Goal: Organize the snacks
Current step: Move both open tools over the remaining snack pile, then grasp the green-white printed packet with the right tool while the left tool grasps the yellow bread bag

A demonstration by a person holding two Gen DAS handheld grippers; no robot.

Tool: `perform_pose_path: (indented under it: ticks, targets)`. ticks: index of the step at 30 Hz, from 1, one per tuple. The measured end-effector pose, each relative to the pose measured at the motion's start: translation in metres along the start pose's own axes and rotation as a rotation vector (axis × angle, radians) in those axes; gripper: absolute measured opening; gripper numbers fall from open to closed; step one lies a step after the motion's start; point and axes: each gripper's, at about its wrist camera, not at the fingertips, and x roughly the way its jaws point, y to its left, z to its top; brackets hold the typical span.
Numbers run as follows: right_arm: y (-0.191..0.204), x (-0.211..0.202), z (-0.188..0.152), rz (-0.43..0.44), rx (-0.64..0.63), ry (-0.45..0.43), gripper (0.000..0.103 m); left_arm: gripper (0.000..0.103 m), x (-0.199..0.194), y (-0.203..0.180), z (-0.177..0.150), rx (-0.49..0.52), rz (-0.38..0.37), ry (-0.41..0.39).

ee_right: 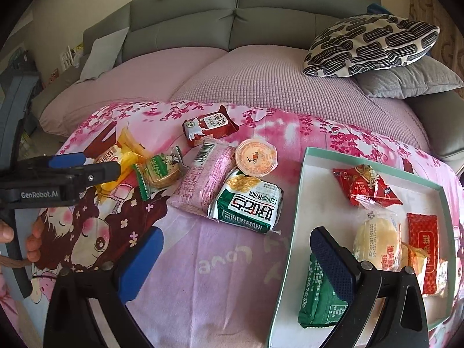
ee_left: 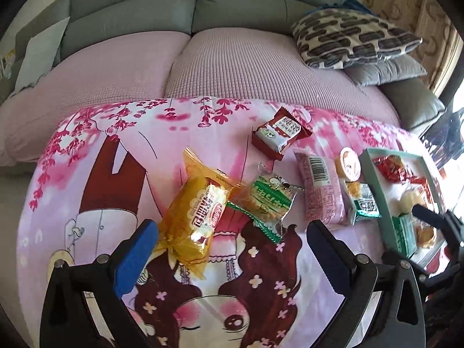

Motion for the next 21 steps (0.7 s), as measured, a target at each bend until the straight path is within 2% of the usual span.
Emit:
perform_pose_path:
  ticks: [5,7,9,10,13,16,21]
  targets:
    - [-0.006,0.003,0.038,0.038,-0.028,0.099,0.102,0.102,0.006,0.007,0.021,0.014,-0.018,0.111]
    - [-0.01,0.012,0.055,0.022,-0.025,0.167,0.101,0.102,0.011,0.012,0.028,0.007,-0.025,0.157]
    - [-0.016,0.022,0.068,0.029,-0.005,0.243,0.096,0.102,0.015,0.019,0.033,-0.015,-0.029,0.202]
    - [-0.02,0.027,0.072,0.036,0.014,0.278,0.09,0.102,0.019,0.022,0.035,-0.034,-0.031,0.225]
    - [-0.032,0.043,0.081,0.068,0.085,0.378,0.084,0.102,0.026,0.029,0.042,-0.07,-0.009,0.262]
    - [-0.037,0.057,0.082,0.07,0.13,0.44,0.078,0.101,0.032,0.031,0.046,-0.086,-0.013,0.291]
    - [-0.031,0.076,0.078,0.051,0.112,0.512,0.074,0.098,0.043,0.03,0.047,-0.058,0.006,0.321]
